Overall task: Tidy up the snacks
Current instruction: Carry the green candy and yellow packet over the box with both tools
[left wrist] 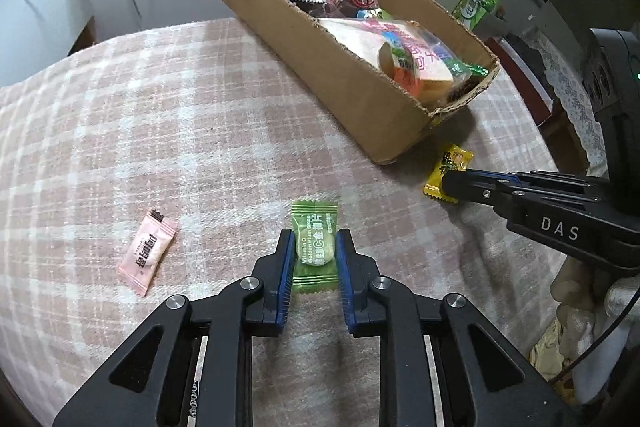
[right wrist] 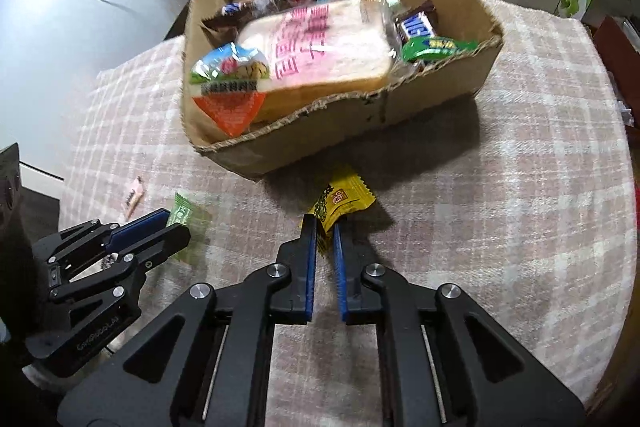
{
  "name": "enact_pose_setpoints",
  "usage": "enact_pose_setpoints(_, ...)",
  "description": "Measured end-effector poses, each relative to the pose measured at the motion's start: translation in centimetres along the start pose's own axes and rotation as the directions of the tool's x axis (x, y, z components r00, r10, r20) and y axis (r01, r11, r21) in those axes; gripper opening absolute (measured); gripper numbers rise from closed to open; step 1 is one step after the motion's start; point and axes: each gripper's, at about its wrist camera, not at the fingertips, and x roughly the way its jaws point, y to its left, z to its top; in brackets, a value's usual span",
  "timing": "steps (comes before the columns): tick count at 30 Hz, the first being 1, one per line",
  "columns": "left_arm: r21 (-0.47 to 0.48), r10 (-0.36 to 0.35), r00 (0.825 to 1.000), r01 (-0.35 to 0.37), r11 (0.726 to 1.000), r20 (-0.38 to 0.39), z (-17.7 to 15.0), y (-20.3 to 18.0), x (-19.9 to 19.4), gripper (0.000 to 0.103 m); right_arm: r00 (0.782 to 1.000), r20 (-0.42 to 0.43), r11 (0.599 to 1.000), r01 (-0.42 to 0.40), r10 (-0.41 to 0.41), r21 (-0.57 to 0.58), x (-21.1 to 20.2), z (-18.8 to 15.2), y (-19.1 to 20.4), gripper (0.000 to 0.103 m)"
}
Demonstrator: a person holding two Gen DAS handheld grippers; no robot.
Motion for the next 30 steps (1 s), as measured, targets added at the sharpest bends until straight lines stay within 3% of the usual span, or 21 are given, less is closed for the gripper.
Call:
enact_pose_setpoints(13,0.0,-0.051,0.994,0.052,0.999,0.098,3.2,0.4,-4.3,0.019,0.991,0.133,1.0,-0.015,0.014,0.01,-7.5,0.9,-0.8,0.008)
enact_pose_setpoints(30,0.086,-0.054,0.98,0.038,0.996,0.194,10.7,-1.2,-5.3,0.019,0.978,0.208,0.999,-0.006,0.013,-0.036,-8.6,7.8,0.0,0.008)
